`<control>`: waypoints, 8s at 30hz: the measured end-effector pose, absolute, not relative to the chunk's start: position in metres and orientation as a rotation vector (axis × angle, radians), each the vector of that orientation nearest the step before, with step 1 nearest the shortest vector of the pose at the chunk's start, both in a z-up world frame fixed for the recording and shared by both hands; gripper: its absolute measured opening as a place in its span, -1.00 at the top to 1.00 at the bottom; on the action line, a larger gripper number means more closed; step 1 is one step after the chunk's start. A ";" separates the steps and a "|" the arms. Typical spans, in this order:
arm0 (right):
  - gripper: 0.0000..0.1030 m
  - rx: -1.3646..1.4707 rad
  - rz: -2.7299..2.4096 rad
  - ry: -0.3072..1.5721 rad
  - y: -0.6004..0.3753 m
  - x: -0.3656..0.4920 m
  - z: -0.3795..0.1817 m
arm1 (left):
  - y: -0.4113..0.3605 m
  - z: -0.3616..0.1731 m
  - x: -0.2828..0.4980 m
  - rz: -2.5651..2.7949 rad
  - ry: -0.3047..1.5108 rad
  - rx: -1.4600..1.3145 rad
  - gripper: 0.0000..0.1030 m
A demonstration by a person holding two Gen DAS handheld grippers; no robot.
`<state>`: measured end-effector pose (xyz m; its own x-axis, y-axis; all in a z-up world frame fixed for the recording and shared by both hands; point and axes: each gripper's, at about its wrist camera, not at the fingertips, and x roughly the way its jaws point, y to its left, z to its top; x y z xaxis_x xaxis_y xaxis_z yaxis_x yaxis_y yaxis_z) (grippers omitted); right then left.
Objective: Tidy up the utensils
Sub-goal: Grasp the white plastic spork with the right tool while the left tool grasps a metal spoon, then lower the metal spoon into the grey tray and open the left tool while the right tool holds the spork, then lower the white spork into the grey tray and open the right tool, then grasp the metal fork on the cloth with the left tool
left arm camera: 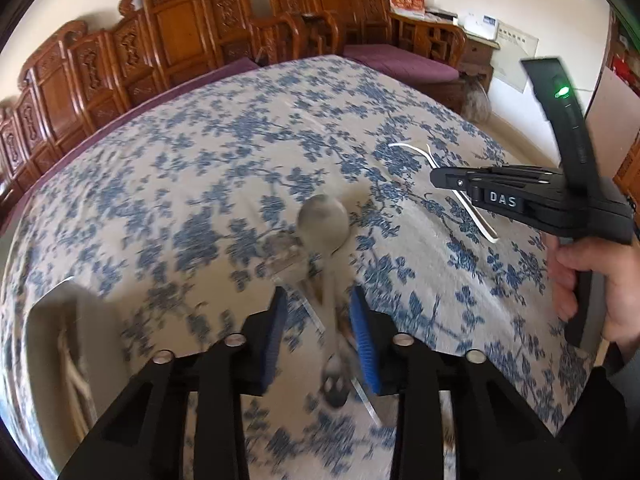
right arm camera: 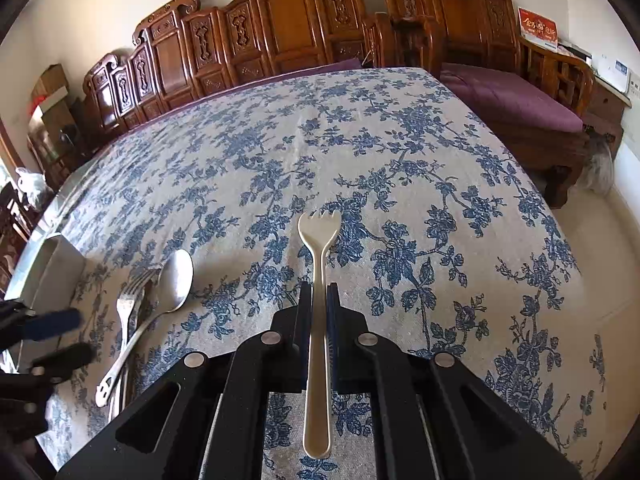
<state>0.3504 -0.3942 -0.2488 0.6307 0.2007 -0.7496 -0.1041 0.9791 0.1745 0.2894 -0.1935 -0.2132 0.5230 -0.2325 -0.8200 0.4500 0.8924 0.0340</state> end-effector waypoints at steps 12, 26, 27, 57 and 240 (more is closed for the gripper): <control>0.83 0.159 0.213 0.865 -0.391 0.350 -0.245 | -0.214 -0.239 0.316 -0.390 0.999 0.302 0.71; 0.83 0.158 0.218 0.868 -0.388 0.351 -0.244 | -0.227 -0.246 0.325 -0.423 1.041 0.340 0.89; 0.83 0.158 0.219 0.869 -0.388 0.351 -0.244 | -0.228 -0.246 0.326 -0.424 1.041 0.345 0.89; 0.83 0.092 0.274 0.845 -0.352 0.339 -0.233 | -0.182 -0.174 0.284 -0.399 0.888 0.234 0.90; 0.61 -0.040 0.216 0.871 -0.314 0.279 -0.239 | -0.073 -0.184 0.244 -0.301 0.871 0.087 -0.32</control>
